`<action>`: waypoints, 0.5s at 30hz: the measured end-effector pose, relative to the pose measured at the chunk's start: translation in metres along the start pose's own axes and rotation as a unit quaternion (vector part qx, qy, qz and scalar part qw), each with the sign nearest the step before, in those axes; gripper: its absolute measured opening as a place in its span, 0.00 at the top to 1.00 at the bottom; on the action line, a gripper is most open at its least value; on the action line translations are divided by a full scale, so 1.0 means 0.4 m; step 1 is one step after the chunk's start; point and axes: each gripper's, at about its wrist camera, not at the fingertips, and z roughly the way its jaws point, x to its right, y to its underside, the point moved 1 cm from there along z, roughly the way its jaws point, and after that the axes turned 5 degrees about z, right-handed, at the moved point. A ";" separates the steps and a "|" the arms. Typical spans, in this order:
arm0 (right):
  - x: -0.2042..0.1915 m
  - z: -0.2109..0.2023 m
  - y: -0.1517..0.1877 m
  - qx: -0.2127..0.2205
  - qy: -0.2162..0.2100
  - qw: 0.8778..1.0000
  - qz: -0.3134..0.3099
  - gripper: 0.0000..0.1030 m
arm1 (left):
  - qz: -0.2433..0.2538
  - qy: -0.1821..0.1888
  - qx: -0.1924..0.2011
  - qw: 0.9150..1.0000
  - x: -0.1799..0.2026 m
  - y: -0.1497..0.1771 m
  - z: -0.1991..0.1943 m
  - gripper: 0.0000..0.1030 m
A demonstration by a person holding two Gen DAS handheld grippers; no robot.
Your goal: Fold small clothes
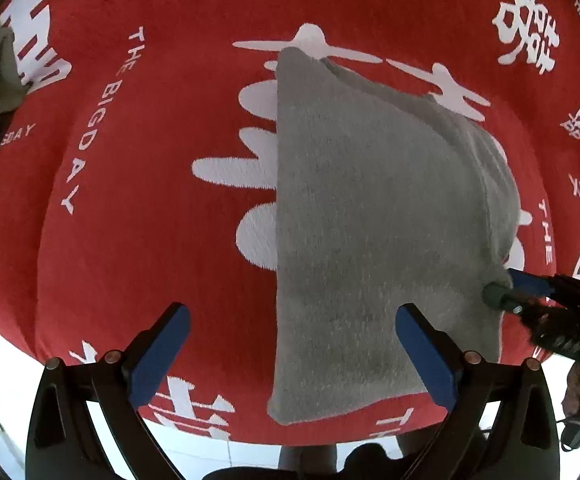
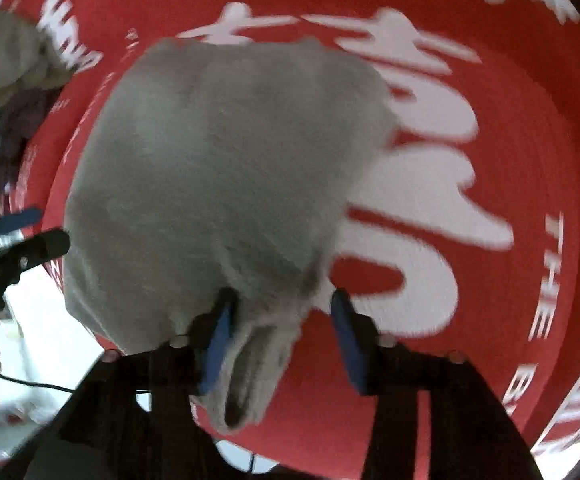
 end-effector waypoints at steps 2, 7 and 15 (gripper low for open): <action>0.027 -0.012 0.006 -0.001 -0.022 0.999 0.036 0.48 | 0.003 -0.006 -0.004 1.000 0.006 0.006 -0.003 0.00; 0.021 -0.059 0.029 0.007 -0.018 0.999 0.042 0.46 | 0.005 -0.019 -0.018 1.000 0.019 0.023 -0.003 0.00; -0.006 -0.111 0.053 0.001 -0.018 0.997 0.074 0.42 | 0.017 -0.038 -0.039 0.998 0.043 0.065 -0.022 0.00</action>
